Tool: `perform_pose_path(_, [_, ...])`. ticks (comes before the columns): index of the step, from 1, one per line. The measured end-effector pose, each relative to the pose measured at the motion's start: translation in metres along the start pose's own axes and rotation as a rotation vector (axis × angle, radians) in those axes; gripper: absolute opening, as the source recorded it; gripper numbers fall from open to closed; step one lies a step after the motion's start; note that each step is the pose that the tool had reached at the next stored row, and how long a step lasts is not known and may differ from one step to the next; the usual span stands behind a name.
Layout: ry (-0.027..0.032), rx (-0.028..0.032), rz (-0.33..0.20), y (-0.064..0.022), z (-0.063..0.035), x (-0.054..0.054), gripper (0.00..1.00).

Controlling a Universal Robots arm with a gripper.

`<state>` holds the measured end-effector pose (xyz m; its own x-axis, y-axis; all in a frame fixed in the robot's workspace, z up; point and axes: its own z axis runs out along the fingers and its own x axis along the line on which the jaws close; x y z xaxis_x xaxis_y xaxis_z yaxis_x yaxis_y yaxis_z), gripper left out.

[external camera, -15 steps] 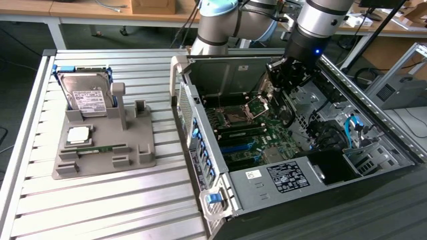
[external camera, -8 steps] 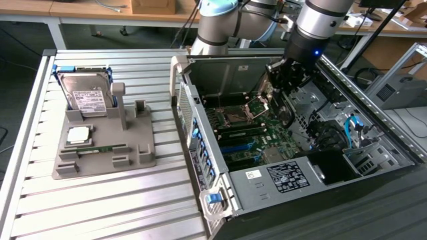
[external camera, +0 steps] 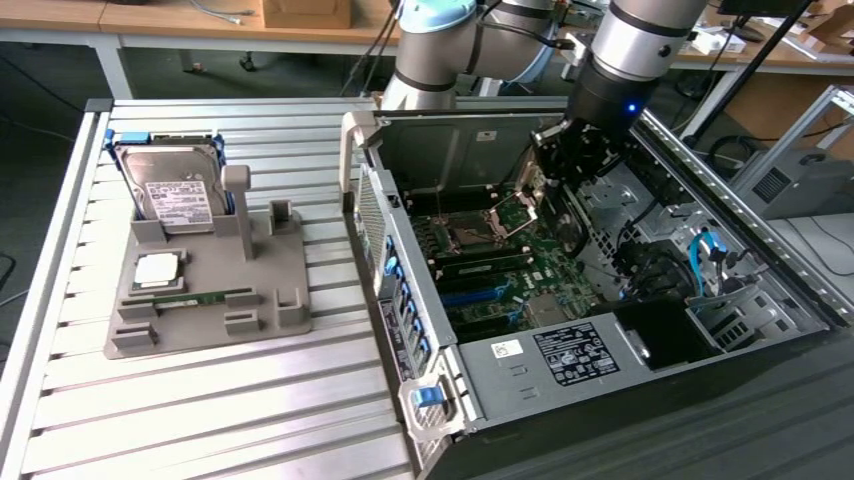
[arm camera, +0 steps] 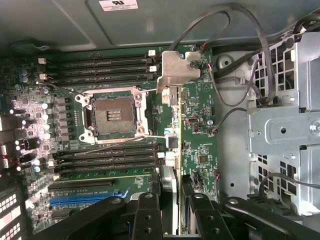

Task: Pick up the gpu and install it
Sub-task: 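Pick up the gpu and move the gpu toward the slot, then insert the gpu into the slot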

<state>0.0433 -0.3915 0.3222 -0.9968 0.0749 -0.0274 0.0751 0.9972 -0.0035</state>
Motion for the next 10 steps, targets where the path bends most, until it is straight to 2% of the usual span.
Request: perform_pose_path(10, [0.0,-0.0002,0.0,0.0,0.0001,0.0,0.27])
